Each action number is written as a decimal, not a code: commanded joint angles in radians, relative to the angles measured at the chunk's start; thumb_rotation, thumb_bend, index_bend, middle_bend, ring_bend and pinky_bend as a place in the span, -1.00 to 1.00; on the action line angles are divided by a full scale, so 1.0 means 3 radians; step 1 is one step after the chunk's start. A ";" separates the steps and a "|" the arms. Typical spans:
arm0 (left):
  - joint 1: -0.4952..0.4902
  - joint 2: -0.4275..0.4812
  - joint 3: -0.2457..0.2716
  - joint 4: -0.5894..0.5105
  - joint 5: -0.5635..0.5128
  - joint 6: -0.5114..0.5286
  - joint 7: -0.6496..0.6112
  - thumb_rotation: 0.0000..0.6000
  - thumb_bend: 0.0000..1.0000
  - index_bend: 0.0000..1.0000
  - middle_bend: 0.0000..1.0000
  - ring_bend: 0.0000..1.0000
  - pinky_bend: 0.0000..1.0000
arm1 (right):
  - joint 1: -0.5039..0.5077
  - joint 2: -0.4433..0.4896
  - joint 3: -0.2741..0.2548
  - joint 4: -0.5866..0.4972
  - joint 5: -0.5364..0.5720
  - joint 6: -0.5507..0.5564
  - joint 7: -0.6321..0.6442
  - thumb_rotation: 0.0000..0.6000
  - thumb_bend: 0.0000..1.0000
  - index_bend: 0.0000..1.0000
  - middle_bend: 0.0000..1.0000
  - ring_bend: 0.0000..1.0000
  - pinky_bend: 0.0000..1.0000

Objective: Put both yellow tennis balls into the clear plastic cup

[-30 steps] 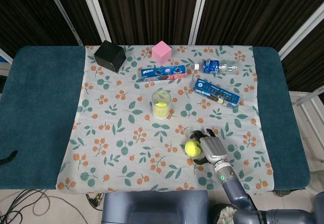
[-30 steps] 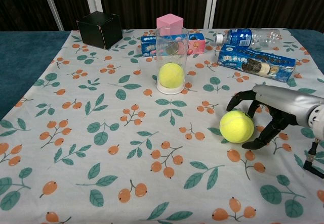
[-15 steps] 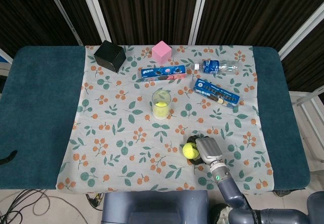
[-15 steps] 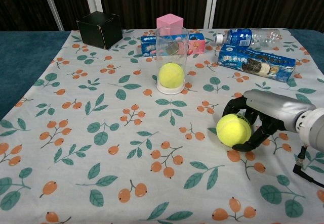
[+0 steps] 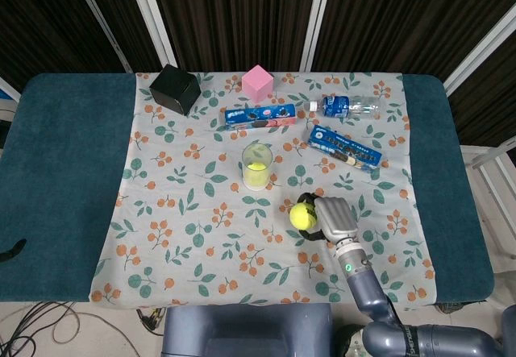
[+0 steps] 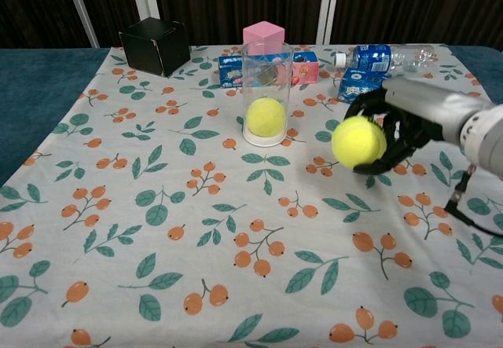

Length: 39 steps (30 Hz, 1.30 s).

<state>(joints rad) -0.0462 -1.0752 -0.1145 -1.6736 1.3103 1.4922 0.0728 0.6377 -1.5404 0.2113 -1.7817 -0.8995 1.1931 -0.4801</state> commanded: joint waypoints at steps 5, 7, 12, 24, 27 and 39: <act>-0.0004 -0.0004 0.0010 -0.0011 0.0003 -0.0012 0.0024 1.00 -0.75 -0.84 -1.00 -1.00 -0.83 | 0.0484 0.0274 0.0667 0.0057 0.0426 -0.0236 -0.0286 1.00 0.21 0.05 -0.05 0.22 0.45; -0.0006 -0.0009 0.0012 -0.0013 -0.0001 -0.0017 0.0040 1.00 -0.75 -0.84 -1.00 -1.00 -0.83 | 0.0647 0.0267 0.0830 0.0168 0.0568 -0.0341 -0.0305 1.00 0.21 0.05 -0.05 0.22 0.48; -0.0016 -0.0013 0.0022 -0.0018 -0.0004 -0.0043 0.0064 1.00 -0.75 -0.84 -1.00 -1.00 -0.83 | 0.1122 0.0112 0.1042 0.0557 0.0908 -0.0466 -0.0560 1.00 0.21 0.05 -0.05 0.20 0.55; -0.0015 0.0015 -0.0001 -0.0014 -0.0039 -0.0052 -0.0001 1.00 -0.75 -0.84 -1.00 -1.00 -0.83 | 0.1784 -0.0245 0.1173 0.0980 0.1658 -0.0508 -0.0845 1.00 0.21 0.04 -0.14 0.01 0.70; -0.0010 0.0024 -0.0011 -0.0011 -0.0052 -0.0046 -0.0023 1.00 -0.75 -0.84 -1.00 -1.00 -0.83 | 0.1830 -0.0259 0.1128 0.0996 0.1707 -0.0514 -0.0855 1.00 0.21 0.03 -0.15 0.01 0.73; -0.0011 0.0022 -0.0008 -0.0020 -0.0061 -0.0048 0.0002 1.00 -0.75 -0.84 -1.00 -1.00 -0.83 | 0.1922 -0.0136 0.0998 0.0896 0.1986 -0.0512 -0.0960 1.00 0.14 -0.11 -0.32 -0.23 -0.81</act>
<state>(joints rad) -0.0494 -1.0685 -0.1168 -1.6796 1.2923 1.4776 0.0732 1.2117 -1.5859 0.5136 -1.5084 -0.3074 1.0392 -0.7652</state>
